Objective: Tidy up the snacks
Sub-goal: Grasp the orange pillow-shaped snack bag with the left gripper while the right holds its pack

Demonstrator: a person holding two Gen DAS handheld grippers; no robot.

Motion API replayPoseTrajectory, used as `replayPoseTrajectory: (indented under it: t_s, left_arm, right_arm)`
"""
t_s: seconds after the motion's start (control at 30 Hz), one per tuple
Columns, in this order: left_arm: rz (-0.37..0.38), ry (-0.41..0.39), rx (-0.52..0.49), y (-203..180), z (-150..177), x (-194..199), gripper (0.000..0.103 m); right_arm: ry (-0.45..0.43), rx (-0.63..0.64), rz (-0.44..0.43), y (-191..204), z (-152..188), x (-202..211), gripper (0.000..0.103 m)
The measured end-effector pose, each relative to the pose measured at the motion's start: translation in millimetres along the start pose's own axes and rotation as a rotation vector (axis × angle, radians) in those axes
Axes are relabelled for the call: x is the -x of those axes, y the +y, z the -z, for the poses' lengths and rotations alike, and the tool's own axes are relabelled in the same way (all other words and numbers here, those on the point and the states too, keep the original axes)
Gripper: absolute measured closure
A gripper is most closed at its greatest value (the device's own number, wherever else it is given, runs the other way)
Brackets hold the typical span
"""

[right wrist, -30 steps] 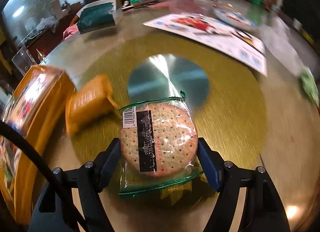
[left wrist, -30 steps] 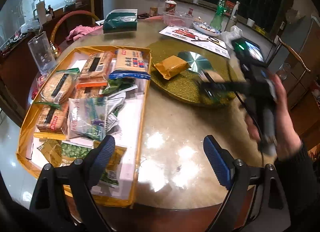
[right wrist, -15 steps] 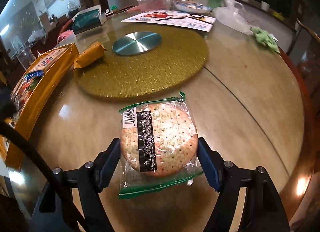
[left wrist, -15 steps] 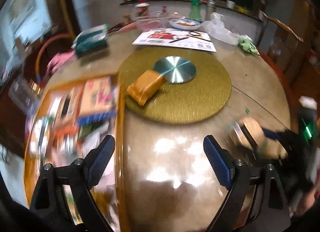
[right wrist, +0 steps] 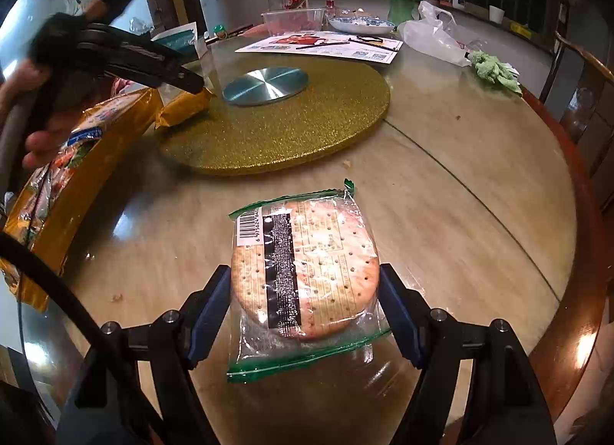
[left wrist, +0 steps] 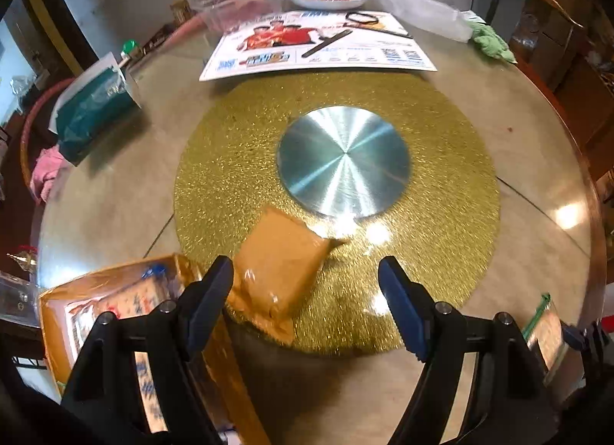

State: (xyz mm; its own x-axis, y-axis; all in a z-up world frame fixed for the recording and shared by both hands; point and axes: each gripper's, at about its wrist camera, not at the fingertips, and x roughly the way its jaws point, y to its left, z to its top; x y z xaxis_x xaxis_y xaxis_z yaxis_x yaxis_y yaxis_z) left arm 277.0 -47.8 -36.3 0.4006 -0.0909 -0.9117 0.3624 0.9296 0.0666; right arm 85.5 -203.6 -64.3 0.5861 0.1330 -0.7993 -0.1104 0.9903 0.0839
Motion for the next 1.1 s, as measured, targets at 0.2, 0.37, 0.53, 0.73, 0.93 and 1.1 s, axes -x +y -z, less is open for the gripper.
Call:
replayPoseTrajectory:
  t_s: [0.2, 0.37, 0.53, 0.73, 0.93, 1.1]
  left_arm:
    - [0.019, 0.06, 0.004, -0.1, -6.4, -22.8, 0.031]
    - [0.018, 0.053, -0.019, -10.7, 6.6, -15.6, 0.042]
    - [0.028, 0.052, -0.009, -31.3, 37.8, -2.9, 0.06]
    - [0.044, 0.024, 0.034, -44.2, 56.6, 12.5, 0.063]
    - [-0.016, -0.023, 0.019, -44.9, 32.5, 11.0, 0.034]
    - [0.019, -0.001, 0.039, -39.1, 18.1, -11.5, 0.033]
  right_arm:
    - [-0.012, -0.025, -0.022, -2.6, 2.6, 1.9, 0.028]
    - [-0.015, -0.035, -0.032, -4.8, 1.9, 2.1, 0.028]
    - [-0.014, -0.038, -0.034, -4.6, 2.6, 3.0, 0.028]
    - [-0.017, -0.038, -0.041, -6.6, 8.4, 8.1, 0.028]
    - [-0.013, -0.047, -0.041, -8.2, 9.8, 10.4, 0.028]
    - [-0.015, -0.056, -0.057, -11.0, 11.3, 12.1, 0.028]
